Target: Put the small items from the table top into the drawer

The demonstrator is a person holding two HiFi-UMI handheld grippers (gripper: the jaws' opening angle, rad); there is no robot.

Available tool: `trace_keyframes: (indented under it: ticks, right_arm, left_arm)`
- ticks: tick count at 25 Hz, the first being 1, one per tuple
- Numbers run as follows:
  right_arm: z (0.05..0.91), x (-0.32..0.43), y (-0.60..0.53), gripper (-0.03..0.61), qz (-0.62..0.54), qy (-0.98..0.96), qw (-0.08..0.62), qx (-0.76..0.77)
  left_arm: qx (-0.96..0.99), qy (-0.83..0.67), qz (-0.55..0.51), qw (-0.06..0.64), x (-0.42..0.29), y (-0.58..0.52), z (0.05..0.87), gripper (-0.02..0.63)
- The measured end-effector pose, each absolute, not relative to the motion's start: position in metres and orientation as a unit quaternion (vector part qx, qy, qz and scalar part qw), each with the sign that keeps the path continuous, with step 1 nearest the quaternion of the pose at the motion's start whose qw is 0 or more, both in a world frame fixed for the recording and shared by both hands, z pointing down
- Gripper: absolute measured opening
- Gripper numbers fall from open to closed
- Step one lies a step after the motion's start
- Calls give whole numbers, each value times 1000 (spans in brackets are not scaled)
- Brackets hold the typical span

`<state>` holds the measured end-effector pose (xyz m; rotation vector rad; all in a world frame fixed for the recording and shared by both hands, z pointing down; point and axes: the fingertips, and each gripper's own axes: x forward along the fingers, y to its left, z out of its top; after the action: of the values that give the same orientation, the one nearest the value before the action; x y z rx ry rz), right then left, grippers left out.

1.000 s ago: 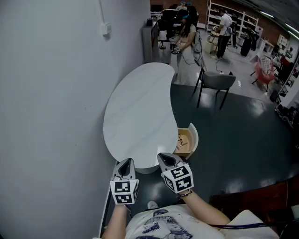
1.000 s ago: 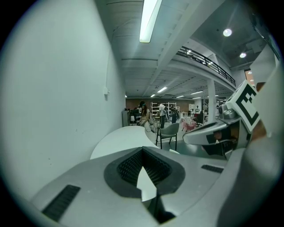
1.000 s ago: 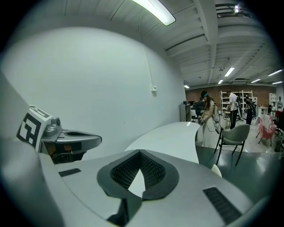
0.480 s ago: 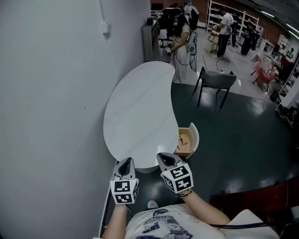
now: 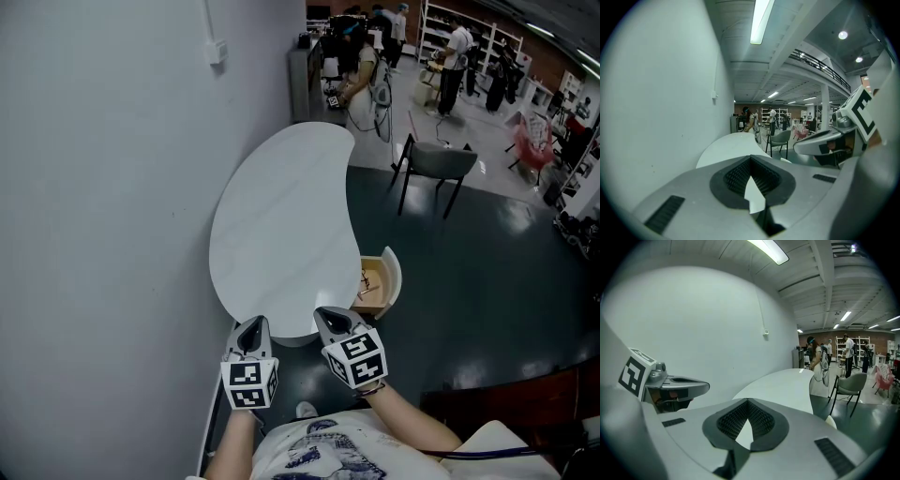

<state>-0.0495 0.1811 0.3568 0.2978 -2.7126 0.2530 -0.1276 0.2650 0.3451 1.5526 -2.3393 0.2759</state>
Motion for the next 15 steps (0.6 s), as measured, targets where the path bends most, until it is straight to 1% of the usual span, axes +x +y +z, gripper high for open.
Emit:
trace_keyframes:
  ticks: [15]
  right_arm:
    - [357,-47,183,21,92,-970,200,108]
  left_arm:
    - [547,-816,98,159,-125,265,345,20]
